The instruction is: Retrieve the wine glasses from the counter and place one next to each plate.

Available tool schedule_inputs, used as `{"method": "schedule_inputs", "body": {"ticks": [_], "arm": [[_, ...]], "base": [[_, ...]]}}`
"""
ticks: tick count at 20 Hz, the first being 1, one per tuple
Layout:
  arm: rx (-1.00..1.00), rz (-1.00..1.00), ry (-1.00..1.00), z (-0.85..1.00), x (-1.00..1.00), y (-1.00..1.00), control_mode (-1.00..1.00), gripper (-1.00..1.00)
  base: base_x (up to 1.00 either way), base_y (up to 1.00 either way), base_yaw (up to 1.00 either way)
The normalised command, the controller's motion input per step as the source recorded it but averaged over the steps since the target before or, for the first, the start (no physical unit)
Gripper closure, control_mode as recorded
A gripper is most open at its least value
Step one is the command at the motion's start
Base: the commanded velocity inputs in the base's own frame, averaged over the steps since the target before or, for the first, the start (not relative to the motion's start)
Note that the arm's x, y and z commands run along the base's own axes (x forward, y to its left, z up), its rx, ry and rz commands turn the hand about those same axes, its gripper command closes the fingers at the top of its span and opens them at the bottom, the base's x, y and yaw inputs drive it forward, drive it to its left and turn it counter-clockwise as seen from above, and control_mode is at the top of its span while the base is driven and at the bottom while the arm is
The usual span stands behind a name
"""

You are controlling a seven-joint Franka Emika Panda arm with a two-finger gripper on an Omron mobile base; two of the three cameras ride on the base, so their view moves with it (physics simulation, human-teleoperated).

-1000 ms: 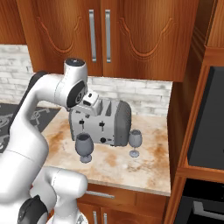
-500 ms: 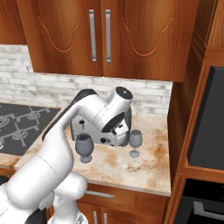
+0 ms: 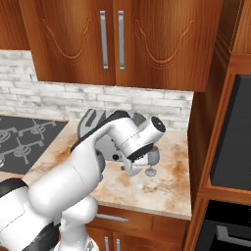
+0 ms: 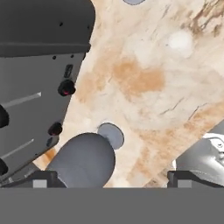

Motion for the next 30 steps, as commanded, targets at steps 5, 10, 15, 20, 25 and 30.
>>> {"method": "schedule_inputs", "body": {"ticks": [5,10,15,20,25,30], "arm": [[0.17,-0.16,0.26,-0.34,0.18,0.1,-1.0,-1.0],[0.0,-0.06,0.14,-0.4,0.0,0.51,-1.0,-1.0],[0.05,0.0,0.05,-0.45,0.0,0.45,-1.0,-1.0],[0.15,0.0,0.01,-0.34,-0.06,0.18,-1.0,-1.0],[0.13,0.0,0.02,-0.04,0.07,0.0,-1.0,-1.0],[0.03,0.0,0.07,-0.19,0.01,0.0,-1.0,-1.0]], "base": [[0.0,0.0,0.0],[0.0,0.0,0.0],[0.0,0.0,0.0],[0.0,0.0,0.0],[0.0,0.0,0.0],[0.0,0.0,0.0]]}}
